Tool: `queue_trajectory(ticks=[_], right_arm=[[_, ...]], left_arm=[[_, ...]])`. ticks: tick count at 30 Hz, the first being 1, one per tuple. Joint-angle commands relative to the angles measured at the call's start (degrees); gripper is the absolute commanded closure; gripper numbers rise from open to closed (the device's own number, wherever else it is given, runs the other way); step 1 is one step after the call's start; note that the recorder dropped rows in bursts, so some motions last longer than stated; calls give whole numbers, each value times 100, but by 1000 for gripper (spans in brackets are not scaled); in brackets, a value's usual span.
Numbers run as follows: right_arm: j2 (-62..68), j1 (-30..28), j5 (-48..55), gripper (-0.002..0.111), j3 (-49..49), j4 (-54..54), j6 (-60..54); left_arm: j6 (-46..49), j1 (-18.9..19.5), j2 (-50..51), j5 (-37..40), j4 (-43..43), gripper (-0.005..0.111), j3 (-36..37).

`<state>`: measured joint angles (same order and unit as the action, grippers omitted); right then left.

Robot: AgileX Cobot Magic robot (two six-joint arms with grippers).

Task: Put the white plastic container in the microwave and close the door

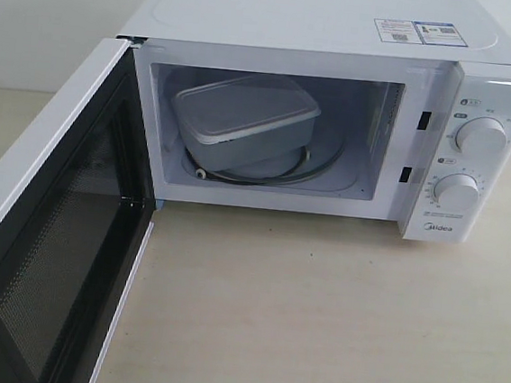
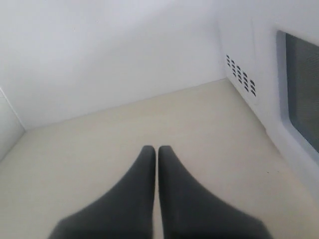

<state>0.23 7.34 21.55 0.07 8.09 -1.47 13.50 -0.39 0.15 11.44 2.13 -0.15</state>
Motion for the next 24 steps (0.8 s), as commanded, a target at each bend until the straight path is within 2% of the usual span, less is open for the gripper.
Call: queue_trajectory(ticks=[1,5,7,10,12,15,18,20,24], right_arm=[[-23,-24,-26,108,-7,17,-1],[-23,-24,-26,108,-7,17,-1],[-23,-24,-26,108,-7,17,-1],[-23,-24,-26,108,-7,17,-1],[-23,-24,-26,108,-7,17,-1],[-23,-24,-26,108,-7,17,-1],[-23,-24,-26,108,-7,17,-1],[-23,-24,-26,108,-7,17,-1],[-23,-24,-26,108,-7,-25,-75]], left_arm=[[116,-18,-15,-201,56,102,15],[-96,-18,-15,-962,-213,102,15],[-766,-18,-15,-1909,-688,102,15],[-1315,-18,-15,-3179,-754,102,15],[-1315,-18,-15,-3436,-612,102,-190],[-1315,-18,-15,-2948,-579,102,-818],[-1315,-18,29,-2045,-579,102,-1739],[-1315,-18,393,-1291,-579,102,-2419],[-1147,-18,1234,765,-615,102,-3648]])
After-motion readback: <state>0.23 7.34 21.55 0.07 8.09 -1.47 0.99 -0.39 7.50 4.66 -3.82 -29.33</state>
